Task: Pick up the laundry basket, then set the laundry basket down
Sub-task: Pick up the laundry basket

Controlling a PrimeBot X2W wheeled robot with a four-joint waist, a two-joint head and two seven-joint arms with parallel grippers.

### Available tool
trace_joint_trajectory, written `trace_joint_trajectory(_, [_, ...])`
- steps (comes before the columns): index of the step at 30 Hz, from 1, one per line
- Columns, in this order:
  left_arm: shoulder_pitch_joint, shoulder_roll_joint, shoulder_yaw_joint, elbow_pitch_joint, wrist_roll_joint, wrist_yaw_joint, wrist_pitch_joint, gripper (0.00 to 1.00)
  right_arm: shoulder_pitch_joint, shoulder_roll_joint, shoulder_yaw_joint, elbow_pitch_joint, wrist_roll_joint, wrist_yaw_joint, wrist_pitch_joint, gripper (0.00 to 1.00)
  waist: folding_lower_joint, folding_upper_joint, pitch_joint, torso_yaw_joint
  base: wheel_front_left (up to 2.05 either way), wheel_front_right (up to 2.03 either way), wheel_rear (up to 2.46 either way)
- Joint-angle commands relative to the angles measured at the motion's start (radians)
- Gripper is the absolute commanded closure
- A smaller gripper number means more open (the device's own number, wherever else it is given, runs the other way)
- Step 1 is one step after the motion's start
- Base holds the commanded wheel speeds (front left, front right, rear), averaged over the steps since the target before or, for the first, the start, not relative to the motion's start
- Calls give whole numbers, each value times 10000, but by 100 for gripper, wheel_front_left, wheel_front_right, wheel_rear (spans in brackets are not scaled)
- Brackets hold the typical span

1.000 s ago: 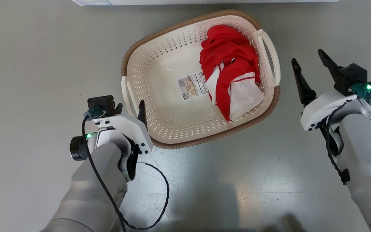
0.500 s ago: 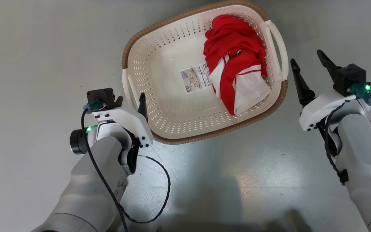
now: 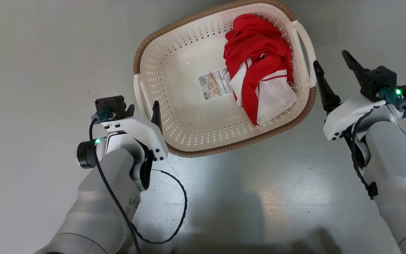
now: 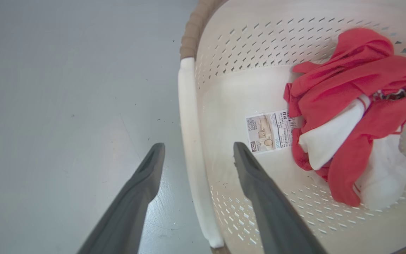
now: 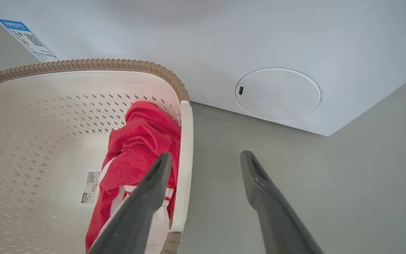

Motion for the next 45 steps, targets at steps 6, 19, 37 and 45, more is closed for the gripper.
trace_joint_trajectory(6, [-8,219,213,-73,75,73,-91,0,273,148,195,-60,76,60,-108,0,0,0,-29,-19,0,0,0])
trace_joint_trajectory(19, [270,219,316,-64,161,-12,-91,0,683,404,134,-161,146,60,-109,0,0,0,-942,-104,0,0,0])
trace_joint_trajectory(37, [2199,377,1664,-1409,1560,-256,-91,0,2463,857,-354,-1928,-217,60,-109,0,0,0,-4060,-326,0,0,0])
trace_joint_trajectory(45, [3797,569,2622,-2745,2490,-470,-91,0,3542,939,-466,-2561,-264,60,-109,0,0,0,-5716,-619,0,0,0])
